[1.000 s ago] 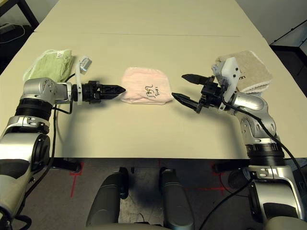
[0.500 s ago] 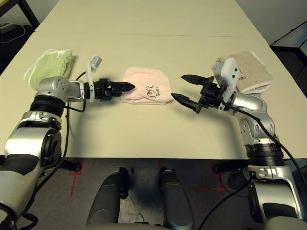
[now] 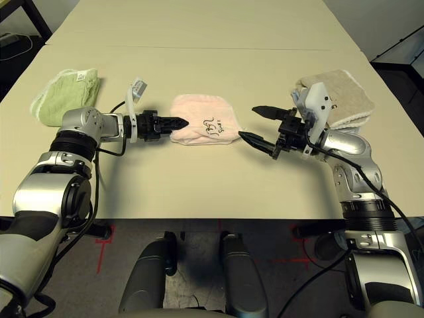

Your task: Fold the towel and set it aside.

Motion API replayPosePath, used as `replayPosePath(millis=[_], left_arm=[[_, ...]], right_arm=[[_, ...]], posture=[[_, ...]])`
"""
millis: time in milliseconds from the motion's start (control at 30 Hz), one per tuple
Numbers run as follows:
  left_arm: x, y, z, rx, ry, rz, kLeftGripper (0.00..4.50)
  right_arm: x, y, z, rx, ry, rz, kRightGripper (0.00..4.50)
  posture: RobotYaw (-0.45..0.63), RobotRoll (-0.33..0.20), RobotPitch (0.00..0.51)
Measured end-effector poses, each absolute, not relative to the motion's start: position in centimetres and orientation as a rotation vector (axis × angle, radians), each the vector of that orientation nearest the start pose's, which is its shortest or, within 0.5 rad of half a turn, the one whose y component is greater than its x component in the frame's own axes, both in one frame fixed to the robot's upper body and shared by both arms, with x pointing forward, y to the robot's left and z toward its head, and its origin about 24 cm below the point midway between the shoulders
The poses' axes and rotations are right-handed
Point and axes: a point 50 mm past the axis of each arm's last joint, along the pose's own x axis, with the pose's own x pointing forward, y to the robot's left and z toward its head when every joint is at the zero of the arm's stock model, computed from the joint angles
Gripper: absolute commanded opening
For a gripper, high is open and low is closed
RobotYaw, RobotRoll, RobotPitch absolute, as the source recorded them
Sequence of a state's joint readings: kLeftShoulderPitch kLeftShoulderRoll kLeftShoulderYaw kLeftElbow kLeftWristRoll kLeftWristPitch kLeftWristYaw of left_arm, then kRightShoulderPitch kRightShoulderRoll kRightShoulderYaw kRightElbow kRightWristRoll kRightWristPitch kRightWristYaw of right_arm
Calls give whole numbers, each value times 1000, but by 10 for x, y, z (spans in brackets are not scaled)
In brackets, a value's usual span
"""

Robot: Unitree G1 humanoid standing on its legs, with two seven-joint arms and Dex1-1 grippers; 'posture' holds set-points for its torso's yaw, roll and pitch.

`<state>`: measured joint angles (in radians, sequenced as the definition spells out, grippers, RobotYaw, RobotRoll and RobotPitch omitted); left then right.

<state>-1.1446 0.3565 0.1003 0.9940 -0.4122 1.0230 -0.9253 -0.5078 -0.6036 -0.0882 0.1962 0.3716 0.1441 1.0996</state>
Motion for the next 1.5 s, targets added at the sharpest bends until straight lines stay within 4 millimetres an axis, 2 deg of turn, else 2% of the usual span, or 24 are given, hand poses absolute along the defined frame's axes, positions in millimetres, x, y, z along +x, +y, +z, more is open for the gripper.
replayPosePath(millis=[67, 100, 533, 833, 1067, 1200, 1333, 1500], left_arm=[[379, 143, 157, -574, 681, -900, 202], [379, 142, 157, -582, 677, -900, 39], [381, 147, 162, -658, 645, -858, 39], [386, 175, 178, -684, 505, -786, 39], [392, 184, 203, -752, 327, -762, 39], [398, 191, 228, -791, 177, -721, 39], [401, 209, 248, -800, 40, -637, 39], [403, 233, 255, -786, -73, -472, 39]], right_arm=[[310, -218, 170, -286, -100, 1001, 4500], [310, -218, 170, -286, -100, 1003, 4500], [310, -218, 170, -287, -100, 1003, 4500], [311, -218, 169, -294, -97, 999, 4500], [313, -218, 169, -291, -103, 997, 4500], [313, -217, 169, -287, -103, 998, 4500], [313, -217, 168, -286, -102, 999, 4500], [315, -214, 167, -282, -100, 1007, 4500]], posture=[[12, 0, 172], [12, 0, 172], [23, 0, 169], [37, 0, 168], [43, 0, 166], [46, 0, 166], [52, 0, 165], [62, 0, 164]])
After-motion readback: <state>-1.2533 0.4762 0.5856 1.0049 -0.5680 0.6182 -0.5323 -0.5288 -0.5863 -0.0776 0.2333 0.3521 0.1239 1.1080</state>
